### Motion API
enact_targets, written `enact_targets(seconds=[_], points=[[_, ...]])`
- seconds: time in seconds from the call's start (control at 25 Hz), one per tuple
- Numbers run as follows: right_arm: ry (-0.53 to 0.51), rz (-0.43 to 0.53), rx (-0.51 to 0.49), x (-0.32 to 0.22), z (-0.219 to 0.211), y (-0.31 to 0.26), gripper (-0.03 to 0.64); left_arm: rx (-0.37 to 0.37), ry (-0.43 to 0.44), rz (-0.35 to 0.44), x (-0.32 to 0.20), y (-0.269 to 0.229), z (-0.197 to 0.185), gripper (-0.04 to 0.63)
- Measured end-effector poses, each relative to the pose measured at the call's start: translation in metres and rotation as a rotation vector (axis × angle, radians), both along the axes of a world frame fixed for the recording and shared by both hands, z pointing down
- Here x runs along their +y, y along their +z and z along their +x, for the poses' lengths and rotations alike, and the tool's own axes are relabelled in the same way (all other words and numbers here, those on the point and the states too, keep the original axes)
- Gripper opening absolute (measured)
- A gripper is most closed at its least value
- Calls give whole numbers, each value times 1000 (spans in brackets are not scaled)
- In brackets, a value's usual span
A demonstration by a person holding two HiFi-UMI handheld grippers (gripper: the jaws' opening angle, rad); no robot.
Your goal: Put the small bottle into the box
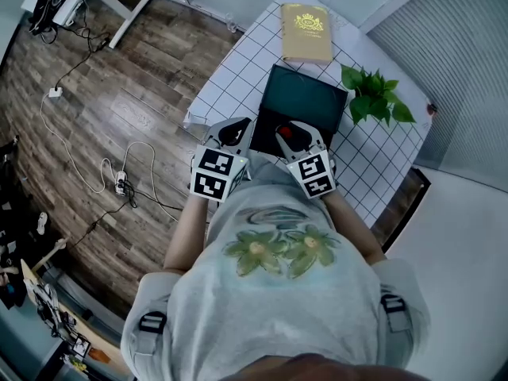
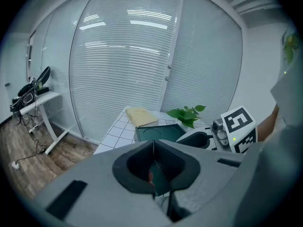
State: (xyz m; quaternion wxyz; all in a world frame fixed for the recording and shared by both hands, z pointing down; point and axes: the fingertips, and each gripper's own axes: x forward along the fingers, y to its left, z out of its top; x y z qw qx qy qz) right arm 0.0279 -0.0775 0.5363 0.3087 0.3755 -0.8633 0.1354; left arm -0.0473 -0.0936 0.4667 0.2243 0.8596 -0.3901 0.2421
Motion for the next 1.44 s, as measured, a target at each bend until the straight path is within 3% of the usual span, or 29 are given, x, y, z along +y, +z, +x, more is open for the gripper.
enact_targets(seconds=[0.12, 0.24, 0.4, 0.92, 1.44], points=[[44, 45, -27, -1, 5, -15, 41, 2, -1, 10, 4, -4, 1, 12], [71, 73, -84, 0, 10, -27, 11, 5, -6, 18, 8, -7, 0, 12], [90, 85, -120, 4, 14, -36, 8, 7, -9, 23, 15, -9, 0, 12], [114, 98, -92, 18, 21, -38, 8, 4, -15, 26, 36, -9, 1, 12], [112, 67, -141, 35, 23, -34, 8, -1, -5, 30, 48, -11, 6, 12]])
